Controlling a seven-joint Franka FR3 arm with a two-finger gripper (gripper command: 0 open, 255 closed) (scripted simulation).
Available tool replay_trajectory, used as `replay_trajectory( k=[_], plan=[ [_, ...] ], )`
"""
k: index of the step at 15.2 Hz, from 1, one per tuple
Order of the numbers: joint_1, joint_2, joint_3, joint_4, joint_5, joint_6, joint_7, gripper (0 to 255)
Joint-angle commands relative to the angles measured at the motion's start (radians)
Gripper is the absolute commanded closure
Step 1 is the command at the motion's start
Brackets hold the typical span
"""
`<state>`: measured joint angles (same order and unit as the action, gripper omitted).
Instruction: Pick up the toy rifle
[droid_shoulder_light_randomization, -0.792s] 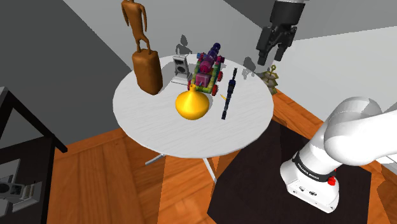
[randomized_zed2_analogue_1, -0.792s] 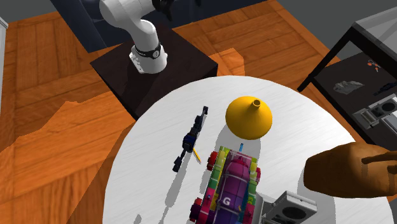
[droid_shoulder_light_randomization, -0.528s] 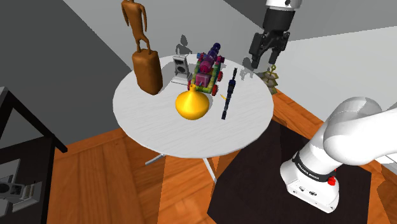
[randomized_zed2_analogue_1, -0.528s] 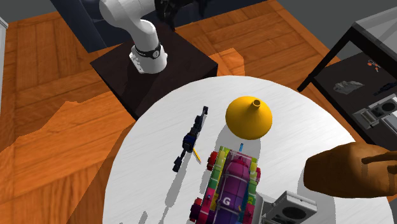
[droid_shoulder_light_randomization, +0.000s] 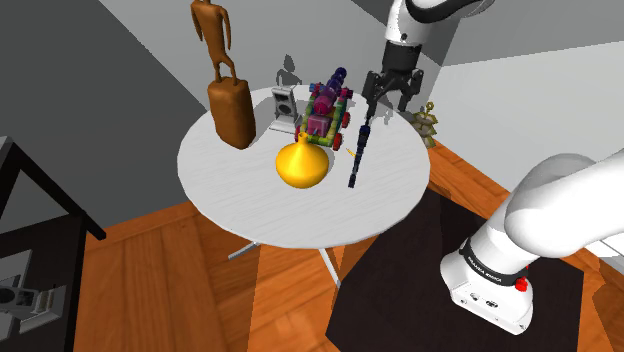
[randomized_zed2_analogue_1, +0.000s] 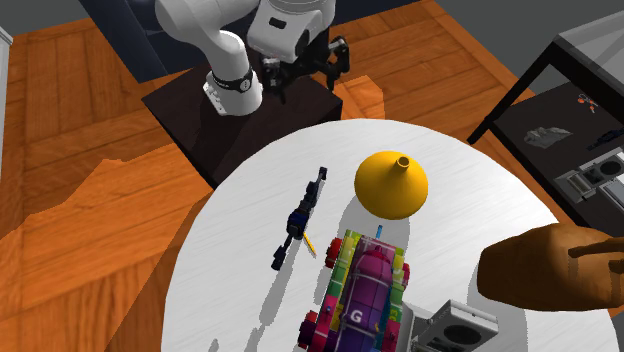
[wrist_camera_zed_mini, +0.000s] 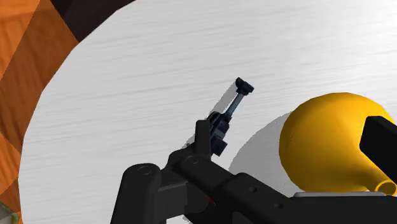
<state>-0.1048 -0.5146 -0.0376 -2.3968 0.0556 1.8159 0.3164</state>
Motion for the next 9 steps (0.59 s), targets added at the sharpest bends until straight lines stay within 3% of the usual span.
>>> replay_trajectory(
  k=[1,9],
  plan=[
    [-0.017,0.060,0.001,0.004,-0.008,0.061,0.035,0],
    [-0.082,0.315,-0.017,0.064,-0.049,0.267,0.169,0]
  ],
)
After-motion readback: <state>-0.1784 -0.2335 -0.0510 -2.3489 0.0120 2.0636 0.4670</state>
